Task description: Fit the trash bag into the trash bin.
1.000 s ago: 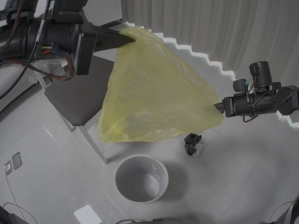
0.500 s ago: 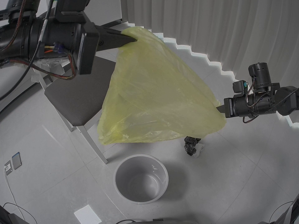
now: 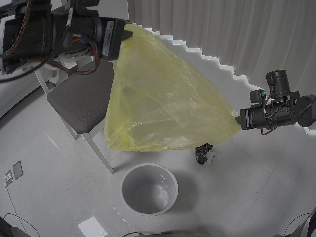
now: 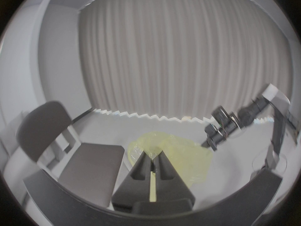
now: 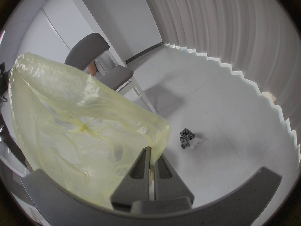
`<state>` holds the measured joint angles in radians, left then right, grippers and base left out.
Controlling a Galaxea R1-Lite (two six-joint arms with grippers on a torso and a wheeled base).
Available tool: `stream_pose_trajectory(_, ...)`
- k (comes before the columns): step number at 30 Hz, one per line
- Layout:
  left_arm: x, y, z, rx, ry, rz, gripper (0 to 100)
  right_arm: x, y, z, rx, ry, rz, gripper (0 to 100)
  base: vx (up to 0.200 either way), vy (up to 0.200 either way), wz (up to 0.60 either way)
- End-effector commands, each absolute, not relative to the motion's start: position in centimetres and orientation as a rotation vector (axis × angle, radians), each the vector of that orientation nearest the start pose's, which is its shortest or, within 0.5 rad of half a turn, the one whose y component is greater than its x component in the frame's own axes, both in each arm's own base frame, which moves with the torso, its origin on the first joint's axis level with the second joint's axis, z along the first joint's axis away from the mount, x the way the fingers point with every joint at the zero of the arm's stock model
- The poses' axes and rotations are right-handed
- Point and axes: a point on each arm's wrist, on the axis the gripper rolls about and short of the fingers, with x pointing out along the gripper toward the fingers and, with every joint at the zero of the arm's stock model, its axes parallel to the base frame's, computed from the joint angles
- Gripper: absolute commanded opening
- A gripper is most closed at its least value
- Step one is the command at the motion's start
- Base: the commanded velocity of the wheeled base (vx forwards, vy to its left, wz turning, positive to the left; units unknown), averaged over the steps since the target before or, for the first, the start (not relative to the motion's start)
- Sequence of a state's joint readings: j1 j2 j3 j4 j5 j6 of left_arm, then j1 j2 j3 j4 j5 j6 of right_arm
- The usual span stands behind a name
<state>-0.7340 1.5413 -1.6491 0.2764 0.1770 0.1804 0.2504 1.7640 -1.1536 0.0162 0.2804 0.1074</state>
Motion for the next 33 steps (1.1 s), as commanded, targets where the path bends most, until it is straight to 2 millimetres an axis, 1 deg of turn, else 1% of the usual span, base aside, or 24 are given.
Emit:
stream_pose_trajectory(1,18.0,-18.9,35.2,0.074,0.204,-0.512,0,29.7,9.0,18.8,0.086,0.693,0.422,0,0.0,0.0,0.0)
stream_pose_trajectory(2,17.9,-18.8,34.6,0.05,0.23,-0.506,0,29.5,9.1,18.8,0.084,0.697,0.423,0,0.0,0.0,0.0)
stream_pose_trajectory(3,17.8,-18.7,33.5,0.027,0.276,-0.491,0,29.2,9.1,18.5,0.083,0.706,0.421,0,0.0,0.0,0.0)
stream_pose_trajectory(4,17.8,-18.6,33.3,0.025,0.283,-0.489,0,29.2,9.1,18.5,0.084,0.706,0.421,0,0.0,0.0,0.0)
stream_pose_trajectory(5,17.6,-18.3,31.4,0.012,0.347,-0.474,0,28.7,9.3,18.4,0.081,0.715,0.428,0,0.0,0.0,0.0)
stream_pose_trajectory(9,17.4,-17.7,28.6,-0.029,0.424,-0.445,0,28.2,9.9,18.2,0.067,0.725,0.44,0,0.0,0.0,0.0)
stream_pose_trajectory(10,17.5,-17.3,27.2,-0.051,0.459,-0.417,0,28.1,10.3,18.0,0.058,0.732,0.435,0,0.0,0.0,0.0)
stream_pose_trajectory(11,17.4,-17.0,26.4,-0.06,0.478,-0.407,0,27.9,10.7,17.8,0.054,0.737,0.428,0,0.0,0.0,0.0)
stream_pose_trajectory(14,16.7,-16.3,24.2,-0.061,0.513,-0.404,0,27.3,11.9,17.5,0.063,0.754,0.423,0,0.0,0.0,0.0)
stream_pose_trajectory(18,16.3,-15.4,22.3,-0.077,0.522,-0.427,0,27.0,12.8,17.1,0.058,0.771,0.441,0,0.0,0.0,0.0)
stream_pose_trajectory(20,16.7,-15.1,21.1,-0.088,0.536,-0.43,0,26.9,12.9,17.0,0.055,0.776,0.444,0,0.0,0.0,0.0)
stream_pose_trajectory(22,17.2,-14.6,19.9,-0.101,0.55,-0.423,0,27.1,12.9,16.5,0.05,0.795,0.439,0,0.0,0.0,0.0)
stream_pose_trajectory(23,17.2,-14.6,19.9,-0.101,0.55,-0.423,0,27.1,12.9,16.5,0.05,0.795,0.439,0,0.0,0.0,0.0)
stream_pose_trajectory(24,17.4,-14.4,18.3,-0.101,0.568,-0.419,0,27.2,12.9,16.1,0.045,0.806,0.437,0,0.0,0.0,0.0)
stream_pose_trajectory(27,17.6,-14.1,17.0,-0.111,0.566,-0.408,0,27.2,12.9,16.0,0.041,0.81,0.441,0,0.0,0.0,0.0)
stream_pose_trajectory(31,17.7,-13.8,14.9,-0.127,0.608,-0.378,0,27.6,13.6,14.7,0.026,0.851,0.447,0,0.0,0.0,0.0)
stream_pose_trajectory(32,17.7,-13.8,14.9,-0.127,0.608,-0.378,0,27.6,13.6,14.7,0.026,0.851,0.447,0,0.0,0.0,0.0)
stream_pose_trajectory(33,17.3,-13.7,14.1,-0.124,0.622,-0.375,0,27.7,14.0,14.1,0.019,0.871,0.453,0,0.0,0.0,0.0)
